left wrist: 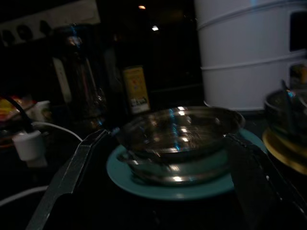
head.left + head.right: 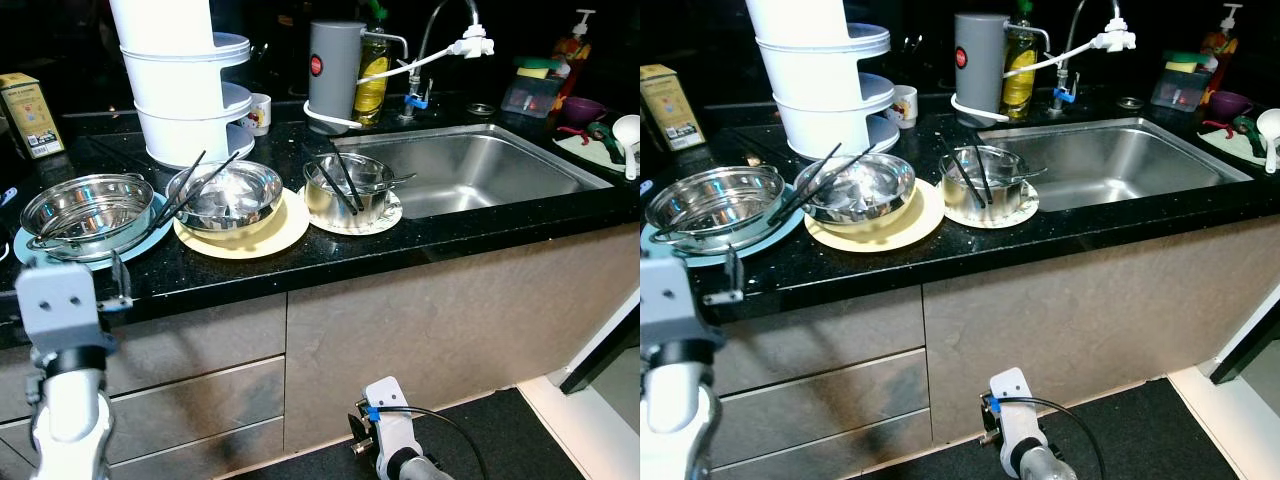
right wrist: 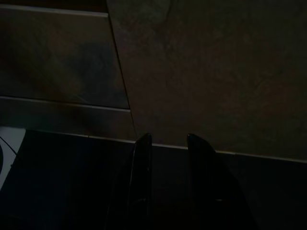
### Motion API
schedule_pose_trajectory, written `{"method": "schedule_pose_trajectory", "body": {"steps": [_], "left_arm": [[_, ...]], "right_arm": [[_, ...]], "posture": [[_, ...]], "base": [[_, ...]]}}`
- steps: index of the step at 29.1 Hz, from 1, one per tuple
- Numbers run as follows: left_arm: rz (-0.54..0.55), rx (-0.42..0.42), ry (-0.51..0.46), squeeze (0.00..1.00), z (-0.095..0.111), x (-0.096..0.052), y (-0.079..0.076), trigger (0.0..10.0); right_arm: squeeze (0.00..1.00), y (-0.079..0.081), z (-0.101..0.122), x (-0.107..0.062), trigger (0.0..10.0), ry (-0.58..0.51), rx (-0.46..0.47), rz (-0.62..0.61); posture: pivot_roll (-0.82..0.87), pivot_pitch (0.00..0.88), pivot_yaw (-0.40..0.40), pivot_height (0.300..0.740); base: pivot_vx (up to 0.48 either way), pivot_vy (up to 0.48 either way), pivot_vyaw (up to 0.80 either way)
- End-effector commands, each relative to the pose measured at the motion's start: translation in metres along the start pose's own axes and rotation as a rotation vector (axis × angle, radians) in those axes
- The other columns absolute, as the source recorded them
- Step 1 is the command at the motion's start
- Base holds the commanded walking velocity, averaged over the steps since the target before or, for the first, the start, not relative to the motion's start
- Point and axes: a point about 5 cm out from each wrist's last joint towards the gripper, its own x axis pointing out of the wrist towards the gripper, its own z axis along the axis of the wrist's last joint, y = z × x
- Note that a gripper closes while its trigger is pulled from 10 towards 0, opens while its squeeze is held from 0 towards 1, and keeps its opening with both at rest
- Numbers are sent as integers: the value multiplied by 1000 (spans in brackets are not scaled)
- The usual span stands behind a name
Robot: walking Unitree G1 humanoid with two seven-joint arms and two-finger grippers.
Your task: Kitchen organization
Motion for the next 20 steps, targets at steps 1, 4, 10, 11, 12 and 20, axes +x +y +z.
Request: {"method": "schedule_pose_trajectory", "body": {"steps": [1,4,10,11,12,20], "left_arm": [[22,4,11,0,0,5,6,10000],[68,-37,52,0,-5,9,13,10000],[74,-106,131,0,-21,18,23,10000],[60,-117,135,0,-21,20,21,10000],[52,-114,127,0,-21,22,19,10000],[-76,-152,107,0,-21,46,2,10000]], "right_arm": [[0,2,-3,-1,10000,14,-5,11],[0,2,-3,-1,10000,14,-5,14],[0,4,-4,0,10000,17,-11,26],[0,4,-4,0,10000,17,-12,27],[0,4,-4,0,10000,18,-13,28],[0,4,-2,1,10000,17,-24,35]], "posture": [[-32,101,-53,740],[-33,100,-53,740],[-29,96,-61,740],[-29,96,-61,740],[-27,93,-68,740],[-35,89,-62,740]], "base": [[0,0,0],[0,0,0],[0,0,0],[0,0,0],[0,0,0],[0,0,0]]}}
